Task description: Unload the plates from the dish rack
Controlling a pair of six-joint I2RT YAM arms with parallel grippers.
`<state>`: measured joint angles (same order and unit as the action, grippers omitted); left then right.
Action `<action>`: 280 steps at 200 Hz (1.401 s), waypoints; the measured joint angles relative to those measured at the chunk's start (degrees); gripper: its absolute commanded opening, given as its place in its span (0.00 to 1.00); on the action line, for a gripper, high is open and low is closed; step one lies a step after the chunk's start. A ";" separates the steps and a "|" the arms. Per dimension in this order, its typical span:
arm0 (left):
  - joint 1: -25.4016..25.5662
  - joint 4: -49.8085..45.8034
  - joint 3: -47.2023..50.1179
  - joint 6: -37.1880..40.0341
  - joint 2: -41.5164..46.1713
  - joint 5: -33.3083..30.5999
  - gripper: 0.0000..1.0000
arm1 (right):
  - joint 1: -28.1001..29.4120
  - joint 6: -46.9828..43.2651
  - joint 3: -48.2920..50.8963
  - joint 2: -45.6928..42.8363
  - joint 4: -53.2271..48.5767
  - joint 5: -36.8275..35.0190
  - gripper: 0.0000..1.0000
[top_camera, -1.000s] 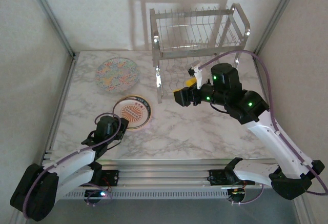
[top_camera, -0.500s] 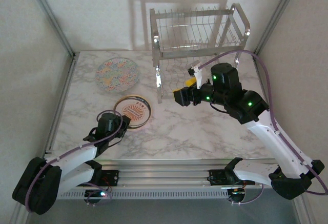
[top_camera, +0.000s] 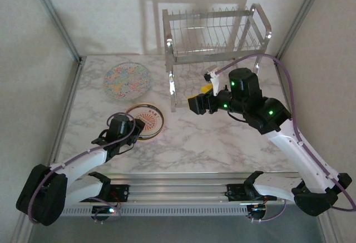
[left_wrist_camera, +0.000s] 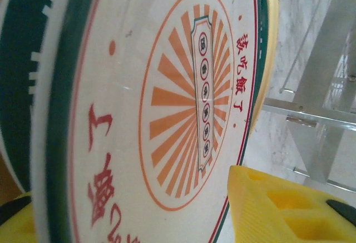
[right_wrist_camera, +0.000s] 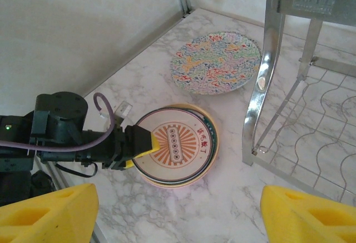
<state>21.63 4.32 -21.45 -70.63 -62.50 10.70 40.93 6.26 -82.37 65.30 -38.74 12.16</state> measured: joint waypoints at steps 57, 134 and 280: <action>0.00 -7.37 -5.38 1.07 -1.79 -0.70 0.56 | 0.00 0.37 -0.02 0.31 0.02 -0.02 0.77; 0.00 -14.32 -9.20 2.08 -4.09 -1.55 0.63 | 0.00 0.37 -0.02 0.96 0.37 -0.02 0.77; 0.00 -24.63 -16.15 3.17 -9.88 -4.70 0.68 | 0.00 0.35 -0.13 2.10 0.42 -0.15 0.78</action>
<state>21.63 -20.32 -37.60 -67.46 -72.38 6.00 40.93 6.61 -82.50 67.40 -38.33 12.01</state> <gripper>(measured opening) 0.678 0.779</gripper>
